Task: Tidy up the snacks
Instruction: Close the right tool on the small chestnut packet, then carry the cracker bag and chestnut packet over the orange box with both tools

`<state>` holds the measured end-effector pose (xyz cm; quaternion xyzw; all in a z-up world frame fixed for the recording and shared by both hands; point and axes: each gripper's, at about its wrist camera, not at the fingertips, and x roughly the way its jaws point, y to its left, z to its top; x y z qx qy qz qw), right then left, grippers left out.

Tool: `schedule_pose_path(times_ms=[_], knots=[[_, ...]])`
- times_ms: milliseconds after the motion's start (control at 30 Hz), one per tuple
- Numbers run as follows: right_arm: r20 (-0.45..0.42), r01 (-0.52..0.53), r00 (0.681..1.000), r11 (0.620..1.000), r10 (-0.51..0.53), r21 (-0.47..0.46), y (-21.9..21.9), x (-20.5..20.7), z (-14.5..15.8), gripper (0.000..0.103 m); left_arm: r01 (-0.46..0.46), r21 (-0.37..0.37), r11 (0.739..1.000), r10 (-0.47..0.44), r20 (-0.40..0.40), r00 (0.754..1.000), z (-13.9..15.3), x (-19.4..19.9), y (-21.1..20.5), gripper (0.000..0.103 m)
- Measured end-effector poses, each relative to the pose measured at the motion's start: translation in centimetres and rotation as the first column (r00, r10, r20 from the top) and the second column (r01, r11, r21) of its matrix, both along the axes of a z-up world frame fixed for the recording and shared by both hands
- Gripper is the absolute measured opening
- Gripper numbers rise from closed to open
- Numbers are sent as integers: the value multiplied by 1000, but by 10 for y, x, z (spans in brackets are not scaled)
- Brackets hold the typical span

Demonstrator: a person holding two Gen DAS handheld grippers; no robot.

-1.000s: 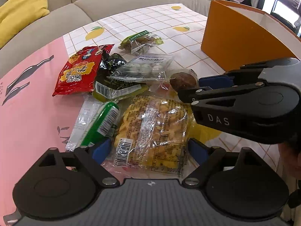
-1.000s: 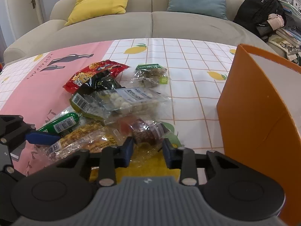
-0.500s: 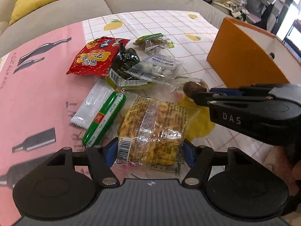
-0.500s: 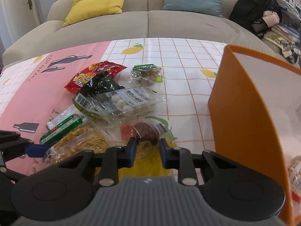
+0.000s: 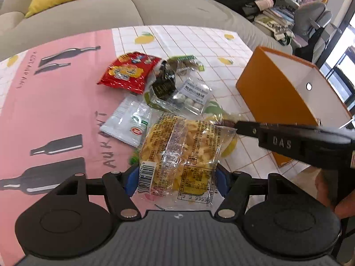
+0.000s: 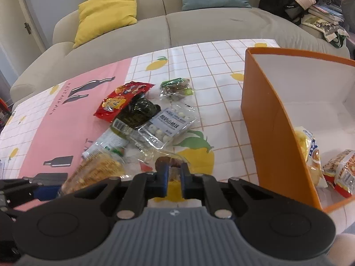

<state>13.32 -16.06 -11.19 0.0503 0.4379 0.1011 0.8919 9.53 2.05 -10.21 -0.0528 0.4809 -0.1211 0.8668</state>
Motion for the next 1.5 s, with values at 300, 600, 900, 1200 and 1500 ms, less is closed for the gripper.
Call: schedule_pose_path(times_ms=[300, 600, 900, 1200, 1500], knots=[[44, -19, 999, 1000, 18, 7, 5, -20, 20, 0, -80, -48, 996, 81, 8, 997, 18, -7, 17, 76], [48, -14, 999, 1000, 13, 16, -4, -28, 29, 0, -91, -63, 994, 92, 9, 996, 26, -5, 19, 76], [-40, 33, 999, 998, -32, 44, -20, -24, 14, 0, -70, -48, 996, 69, -16, 997, 17, -4, 13, 76], [-34, 43, 999, 998, -41, 51, -30, -35, 16, 0, -57, -50, 997, 55, -36, 998, 11, -4, 10, 77], [45, 54, 997, 997, -57, 54, -41, -47, 53, 0, -26, -40, 999, 25, -12, 1000, 29, -7, -2, 76]])
